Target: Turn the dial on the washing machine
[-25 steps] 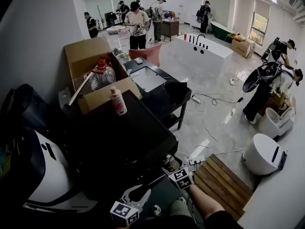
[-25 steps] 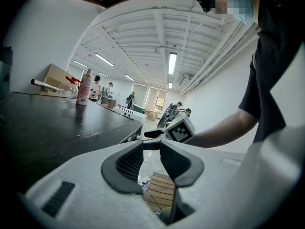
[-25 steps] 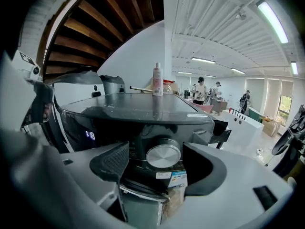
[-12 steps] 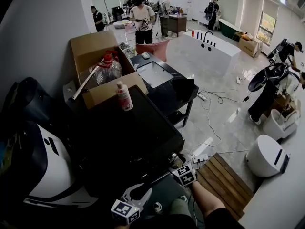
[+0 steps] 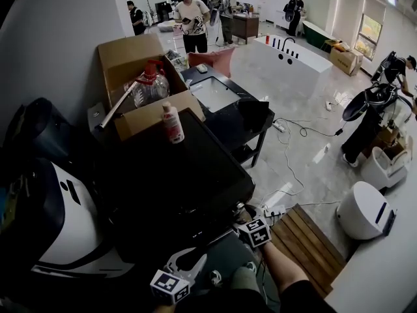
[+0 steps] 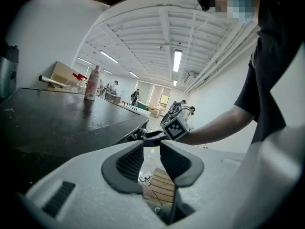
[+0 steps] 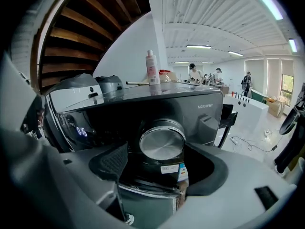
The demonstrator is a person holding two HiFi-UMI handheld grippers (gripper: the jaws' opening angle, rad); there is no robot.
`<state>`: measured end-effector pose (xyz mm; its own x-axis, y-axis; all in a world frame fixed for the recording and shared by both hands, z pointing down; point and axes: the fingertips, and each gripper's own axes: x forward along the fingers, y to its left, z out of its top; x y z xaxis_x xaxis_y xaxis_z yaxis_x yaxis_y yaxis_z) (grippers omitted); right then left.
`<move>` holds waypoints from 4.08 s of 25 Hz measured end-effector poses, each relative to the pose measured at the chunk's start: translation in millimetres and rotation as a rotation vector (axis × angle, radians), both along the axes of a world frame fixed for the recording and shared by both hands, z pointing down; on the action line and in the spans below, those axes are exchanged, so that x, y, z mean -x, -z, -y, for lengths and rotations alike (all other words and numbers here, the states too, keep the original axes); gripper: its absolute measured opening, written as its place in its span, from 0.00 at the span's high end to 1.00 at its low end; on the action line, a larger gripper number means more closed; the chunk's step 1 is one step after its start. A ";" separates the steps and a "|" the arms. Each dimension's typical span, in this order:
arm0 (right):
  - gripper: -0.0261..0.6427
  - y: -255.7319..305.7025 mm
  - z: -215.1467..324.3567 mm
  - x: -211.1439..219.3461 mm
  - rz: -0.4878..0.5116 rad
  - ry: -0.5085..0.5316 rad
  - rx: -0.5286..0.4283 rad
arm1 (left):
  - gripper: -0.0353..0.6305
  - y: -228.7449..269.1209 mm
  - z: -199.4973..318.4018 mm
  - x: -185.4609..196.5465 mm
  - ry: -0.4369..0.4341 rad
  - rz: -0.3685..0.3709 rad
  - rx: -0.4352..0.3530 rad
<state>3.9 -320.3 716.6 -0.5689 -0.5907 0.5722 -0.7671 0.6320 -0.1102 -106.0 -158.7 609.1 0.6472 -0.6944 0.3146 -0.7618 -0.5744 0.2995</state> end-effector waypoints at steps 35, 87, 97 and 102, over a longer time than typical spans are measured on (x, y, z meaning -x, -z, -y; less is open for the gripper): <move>0.52 -28.3 -24.9 18.2 0.025 0.076 0.160 | 0.79 -8.4 -10.8 -2.9 0.004 0.005 0.026; 0.44 34.9 0.3 -5.7 0.040 -0.036 -0.023 | 0.79 -2.8 -5.6 -7.4 -0.026 -0.013 0.002; 0.48 83.9 -17.3 -23.5 0.125 -0.124 -0.112 | 0.79 10.0 7.1 -15.8 -0.070 -0.023 -0.037; 0.50 119.1 -39.5 -30.6 0.174 -0.154 -0.175 | 0.79 15.6 9.3 -26.7 -0.108 -0.038 -0.053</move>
